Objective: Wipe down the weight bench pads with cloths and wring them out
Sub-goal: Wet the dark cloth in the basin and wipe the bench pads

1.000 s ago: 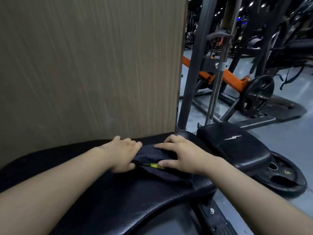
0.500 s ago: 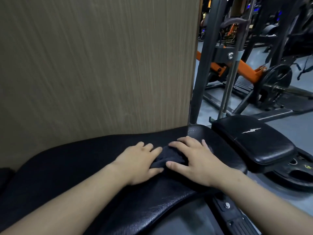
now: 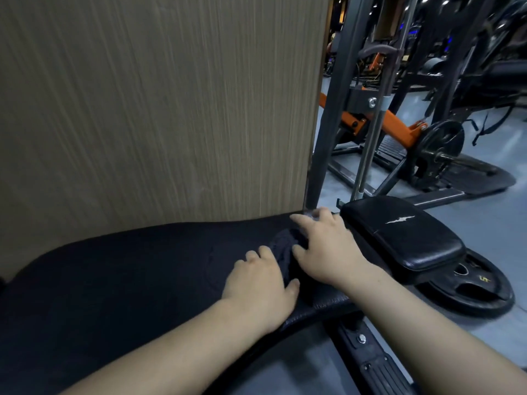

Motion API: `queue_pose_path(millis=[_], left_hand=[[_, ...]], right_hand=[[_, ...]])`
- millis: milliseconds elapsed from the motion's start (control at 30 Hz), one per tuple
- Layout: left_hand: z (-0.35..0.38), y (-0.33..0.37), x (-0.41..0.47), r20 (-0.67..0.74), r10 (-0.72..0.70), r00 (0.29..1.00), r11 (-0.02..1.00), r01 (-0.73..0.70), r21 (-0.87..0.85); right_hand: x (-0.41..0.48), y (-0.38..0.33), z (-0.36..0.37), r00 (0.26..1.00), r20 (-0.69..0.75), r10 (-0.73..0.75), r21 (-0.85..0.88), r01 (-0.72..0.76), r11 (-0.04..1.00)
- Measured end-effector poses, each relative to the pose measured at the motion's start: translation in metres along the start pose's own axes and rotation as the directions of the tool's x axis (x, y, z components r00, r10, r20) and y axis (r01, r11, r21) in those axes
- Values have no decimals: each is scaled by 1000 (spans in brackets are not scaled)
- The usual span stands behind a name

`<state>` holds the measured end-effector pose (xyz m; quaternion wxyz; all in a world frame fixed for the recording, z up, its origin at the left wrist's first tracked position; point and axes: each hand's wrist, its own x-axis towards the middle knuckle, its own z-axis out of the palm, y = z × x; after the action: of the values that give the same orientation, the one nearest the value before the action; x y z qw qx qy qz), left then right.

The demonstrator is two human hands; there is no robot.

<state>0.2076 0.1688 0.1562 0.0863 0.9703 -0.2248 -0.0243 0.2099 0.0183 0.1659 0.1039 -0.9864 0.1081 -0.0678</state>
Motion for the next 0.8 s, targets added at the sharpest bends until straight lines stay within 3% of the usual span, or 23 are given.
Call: queue_pose_path(millis=[100,200,300,367,433,500,567,700,800], left_hand=[[-3,14,-9,31,61,998,983,-54,-177],[-9,6,-10,47,196,979,948,-177,-265],[-16,-27,1,-22,330,944,943,-330,-31],[-16,-55,16,-27,292,956,943,-283,178],[-12,-73,30,64,159,985,943,-171,284],[-5,-76,42,160,71,985,934,-122,337],[1,-70,50,186,64,981,940,-121,318],[10,-61,54,181,117,977,963,-156,220],[15,-63,54,154,122,981,971,-150,184]], right_hand=[[-3,-7,6,974,196,111,241,-158,957],[-2,3,17,984,179,-4,250,-42,967],[5,24,16,972,173,-157,205,120,971],[10,31,9,964,197,-180,185,143,972],[9,23,6,993,93,-66,90,57,994],[-4,0,8,980,-2,199,101,-197,975],[-15,-26,20,958,64,280,205,-287,936],[-13,-31,45,984,90,152,66,-158,985],[0,13,37,989,119,-87,7,86,996]])
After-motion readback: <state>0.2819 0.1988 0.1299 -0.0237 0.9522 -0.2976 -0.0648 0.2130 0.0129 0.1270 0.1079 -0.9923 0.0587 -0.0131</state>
